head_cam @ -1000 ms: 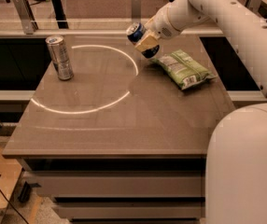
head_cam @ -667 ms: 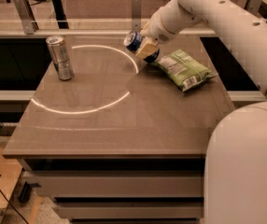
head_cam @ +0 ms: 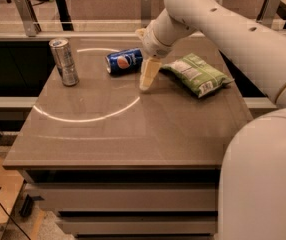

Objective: Knock pepsi can over

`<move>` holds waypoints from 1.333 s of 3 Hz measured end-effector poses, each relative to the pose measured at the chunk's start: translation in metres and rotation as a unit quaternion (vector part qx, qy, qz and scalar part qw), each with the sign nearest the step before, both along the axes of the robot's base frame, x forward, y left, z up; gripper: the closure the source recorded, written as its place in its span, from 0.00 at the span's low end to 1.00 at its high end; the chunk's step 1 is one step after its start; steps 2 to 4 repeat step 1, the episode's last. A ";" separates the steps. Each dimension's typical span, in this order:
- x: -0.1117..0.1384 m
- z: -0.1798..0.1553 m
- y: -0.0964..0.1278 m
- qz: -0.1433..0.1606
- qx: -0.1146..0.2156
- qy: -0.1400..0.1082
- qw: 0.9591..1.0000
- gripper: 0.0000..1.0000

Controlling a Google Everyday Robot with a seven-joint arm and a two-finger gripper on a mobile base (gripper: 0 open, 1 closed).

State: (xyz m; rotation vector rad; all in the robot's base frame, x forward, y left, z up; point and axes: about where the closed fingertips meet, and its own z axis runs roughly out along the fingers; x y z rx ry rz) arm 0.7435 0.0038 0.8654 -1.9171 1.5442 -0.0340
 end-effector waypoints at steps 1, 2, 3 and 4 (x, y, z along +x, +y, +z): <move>0.000 0.000 0.000 0.000 0.000 0.000 1.000 0.00; 0.000 0.000 0.000 0.000 0.000 0.000 1.000 0.00; 0.000 0.000 0.000 0.000 0.000 0.000 1.000 0.00; 0.000 0.000 0.000 0.000 0.000 0.000 1.000 0.00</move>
Offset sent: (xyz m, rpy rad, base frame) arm 0.0000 0.0000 0.0000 0.0000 0.0000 0.0000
